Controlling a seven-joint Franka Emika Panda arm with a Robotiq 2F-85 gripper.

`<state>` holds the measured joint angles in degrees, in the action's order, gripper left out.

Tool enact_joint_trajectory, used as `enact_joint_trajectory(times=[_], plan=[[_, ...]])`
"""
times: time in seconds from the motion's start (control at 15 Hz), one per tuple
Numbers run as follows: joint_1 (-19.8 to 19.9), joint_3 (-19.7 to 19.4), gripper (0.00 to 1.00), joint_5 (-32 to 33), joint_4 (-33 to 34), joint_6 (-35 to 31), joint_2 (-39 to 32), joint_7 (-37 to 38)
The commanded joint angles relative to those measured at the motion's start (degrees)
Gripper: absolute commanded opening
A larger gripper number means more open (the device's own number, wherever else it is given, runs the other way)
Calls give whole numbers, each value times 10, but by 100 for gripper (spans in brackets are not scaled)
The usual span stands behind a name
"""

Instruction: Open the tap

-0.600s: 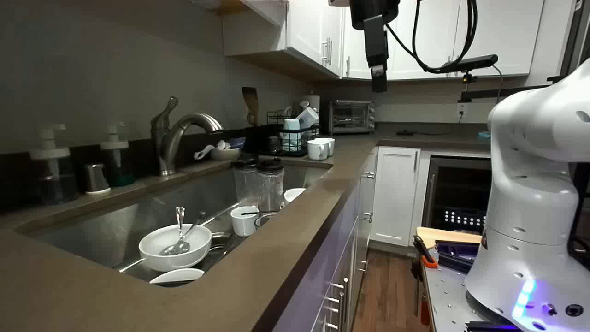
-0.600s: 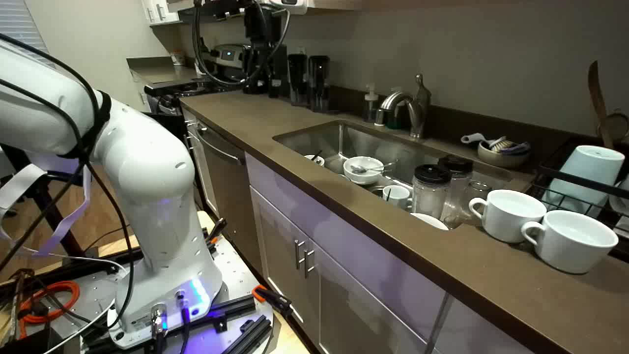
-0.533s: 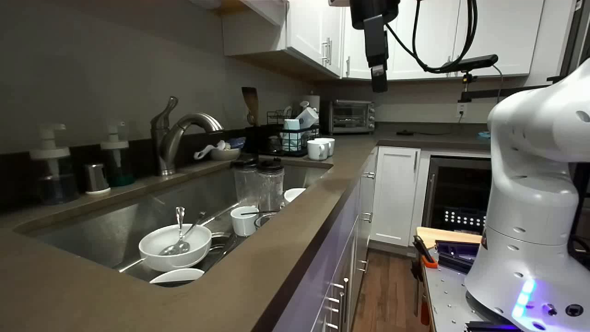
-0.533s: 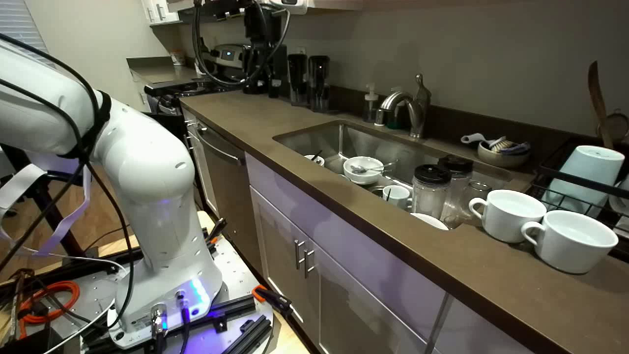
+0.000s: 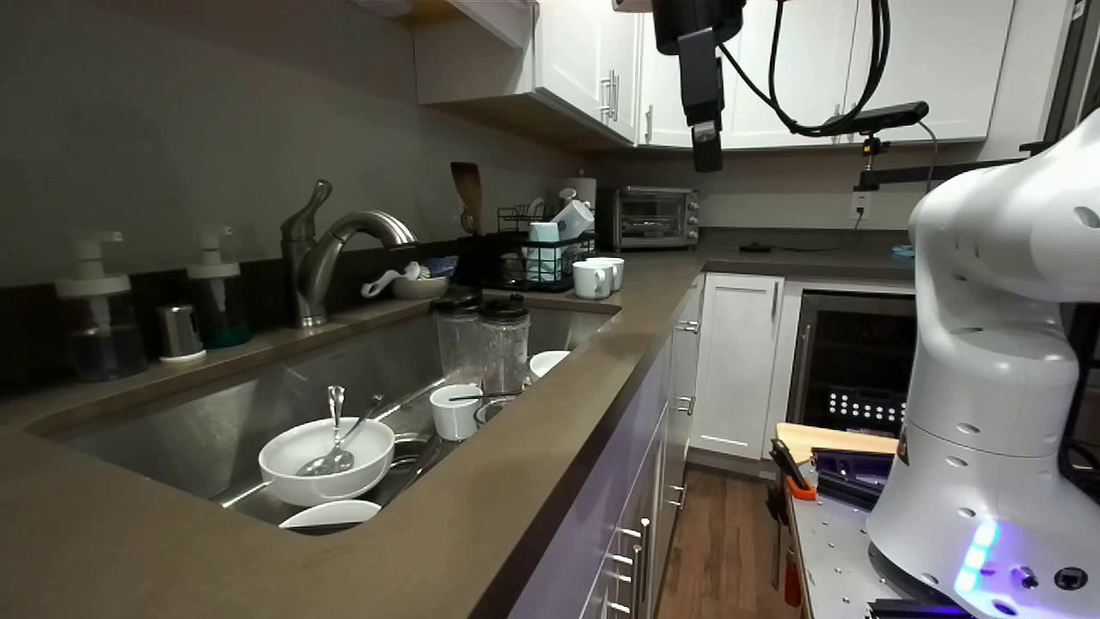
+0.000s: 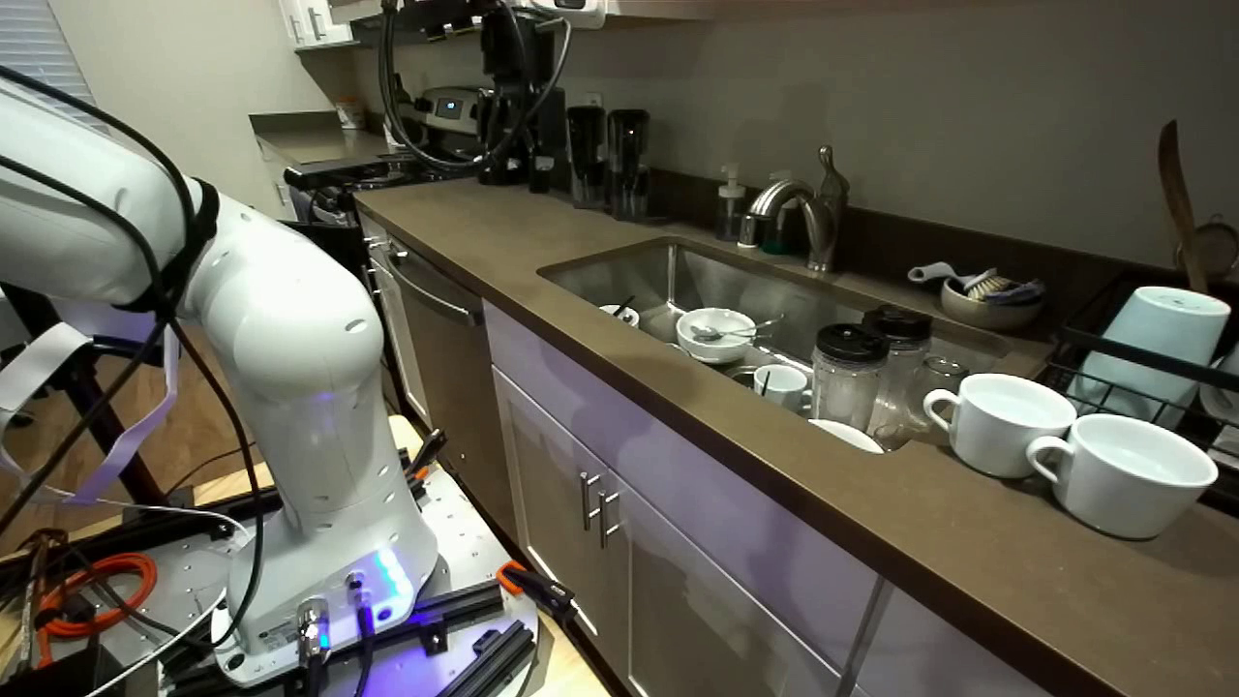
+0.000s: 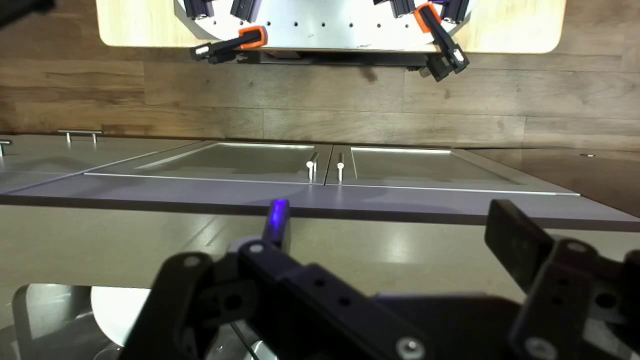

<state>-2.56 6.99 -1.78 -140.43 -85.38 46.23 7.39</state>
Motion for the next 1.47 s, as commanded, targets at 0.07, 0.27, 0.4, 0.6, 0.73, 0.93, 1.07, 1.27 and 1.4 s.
enact_joint_trajectory(times=[0.07, 0.27, 0.4, 0.6, 0.73, 0.93, 1.07, 1.27, 1.4], plan=[[-1, -1, 100, 1, 1, 1, -1, 1], [6, -5, 100, 21, 23, -36, -30, -7], [10, -10, 100, 31, 34, -73, -47, -9], [11, -18, 100, 41, 42, -141, -71, -11], [11, -24, 100, 42, 46, -189, -94, -11], [15, -24, 100, 53, 51, -271, -122, -8], [17, -24, 100, 61, 53, -332, -135, -7], [21, -26, 100, 67, 65, -389, -160, -6], [16, -26, 100, 57, 50, -378, -144, -2]])
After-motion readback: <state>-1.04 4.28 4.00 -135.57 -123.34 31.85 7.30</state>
